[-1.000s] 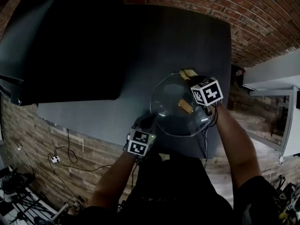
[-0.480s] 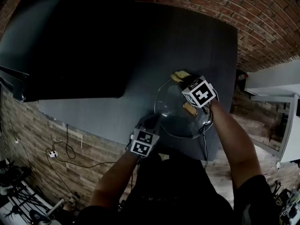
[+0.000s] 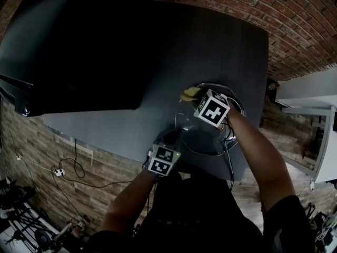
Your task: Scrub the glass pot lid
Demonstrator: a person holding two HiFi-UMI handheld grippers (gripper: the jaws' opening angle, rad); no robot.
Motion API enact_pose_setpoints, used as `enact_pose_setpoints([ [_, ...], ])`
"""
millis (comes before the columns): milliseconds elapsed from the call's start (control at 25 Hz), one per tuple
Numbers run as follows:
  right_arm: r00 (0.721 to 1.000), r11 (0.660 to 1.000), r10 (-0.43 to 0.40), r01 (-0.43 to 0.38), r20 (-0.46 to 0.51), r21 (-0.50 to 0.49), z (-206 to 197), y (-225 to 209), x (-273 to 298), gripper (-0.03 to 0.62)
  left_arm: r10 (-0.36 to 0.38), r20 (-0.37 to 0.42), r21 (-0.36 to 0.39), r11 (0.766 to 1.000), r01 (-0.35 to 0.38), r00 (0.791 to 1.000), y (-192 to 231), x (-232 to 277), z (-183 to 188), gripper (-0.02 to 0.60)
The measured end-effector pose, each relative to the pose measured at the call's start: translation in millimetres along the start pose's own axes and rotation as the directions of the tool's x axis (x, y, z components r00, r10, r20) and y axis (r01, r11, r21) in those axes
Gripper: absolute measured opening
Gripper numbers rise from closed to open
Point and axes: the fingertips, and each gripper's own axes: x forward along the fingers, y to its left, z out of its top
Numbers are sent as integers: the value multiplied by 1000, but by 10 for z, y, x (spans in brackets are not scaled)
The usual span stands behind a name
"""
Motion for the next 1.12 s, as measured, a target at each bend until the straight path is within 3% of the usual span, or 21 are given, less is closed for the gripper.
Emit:
enact_pose_setpoints([
  [320, 995, 973, 40, -60, -94, -223, 39, 381, 67, 41, -1, 2, -2, 1000, 1, 1000, 12, 1, -10, 32],
  [600, 979, 892, 33, -119, -199, -436, -73, 716, 48, 41, 2, 7, -8, 1000, -2, 1000, 17, 5, -12, 32],
  [1120, 960, 765, -10, -173, -279, -620, -273, 1117, 8, 42, 1, 6, -26, 1000, 0, 1000, 25, 4, -25, 32],
])
